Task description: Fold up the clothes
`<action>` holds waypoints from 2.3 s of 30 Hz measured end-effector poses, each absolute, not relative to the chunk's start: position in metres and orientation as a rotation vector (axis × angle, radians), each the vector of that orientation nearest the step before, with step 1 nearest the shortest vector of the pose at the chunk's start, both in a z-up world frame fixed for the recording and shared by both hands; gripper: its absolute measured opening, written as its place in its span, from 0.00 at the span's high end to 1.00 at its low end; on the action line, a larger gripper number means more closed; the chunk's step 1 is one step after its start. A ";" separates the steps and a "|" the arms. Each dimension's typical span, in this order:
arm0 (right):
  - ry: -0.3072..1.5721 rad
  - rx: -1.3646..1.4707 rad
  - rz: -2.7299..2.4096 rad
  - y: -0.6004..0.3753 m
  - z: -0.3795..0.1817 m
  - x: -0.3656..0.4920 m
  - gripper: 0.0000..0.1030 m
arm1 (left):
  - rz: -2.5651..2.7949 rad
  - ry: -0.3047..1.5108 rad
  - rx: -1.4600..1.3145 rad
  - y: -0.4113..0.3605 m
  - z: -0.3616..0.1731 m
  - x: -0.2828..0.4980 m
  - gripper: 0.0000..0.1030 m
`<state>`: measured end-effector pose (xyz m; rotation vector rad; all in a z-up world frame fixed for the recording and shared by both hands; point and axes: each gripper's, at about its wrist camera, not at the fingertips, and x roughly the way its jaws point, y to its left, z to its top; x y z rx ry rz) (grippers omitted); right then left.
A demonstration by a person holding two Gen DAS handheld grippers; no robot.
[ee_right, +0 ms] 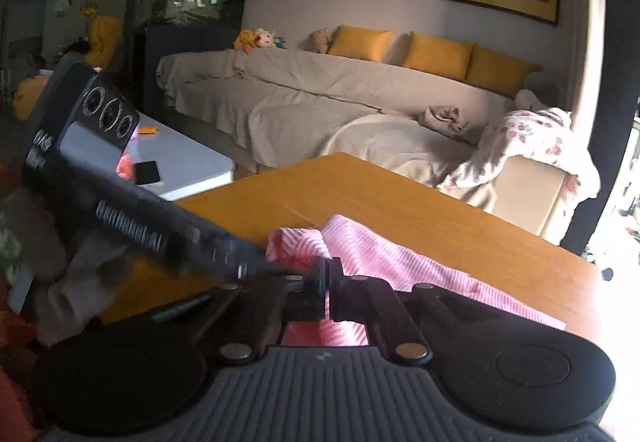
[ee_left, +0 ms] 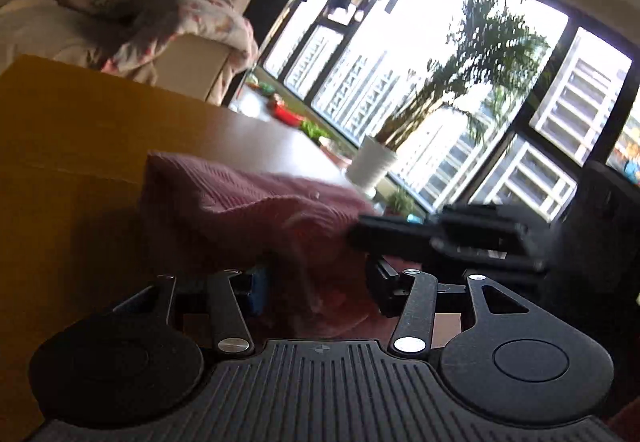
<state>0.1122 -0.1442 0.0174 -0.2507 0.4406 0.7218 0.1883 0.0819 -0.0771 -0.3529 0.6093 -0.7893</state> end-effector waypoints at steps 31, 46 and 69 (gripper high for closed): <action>0.613 0.526 0.560 -0.283 -0.062 0.135 0.00 | -0.752 0.816 -0.704 0.100 -0.094 0.219 0.08; 0.453 0.026 0.304 -0.273 0.000 0.143 0.00 | -0.668 0.757 -0.562 0.082 -0.042 0.241 0.06; 0.599 -0.271 0.605 -0.221 -0.018 0.076 0.00 | -0.583 0.765 -0.456 0.085 -0.051 0.269 0.03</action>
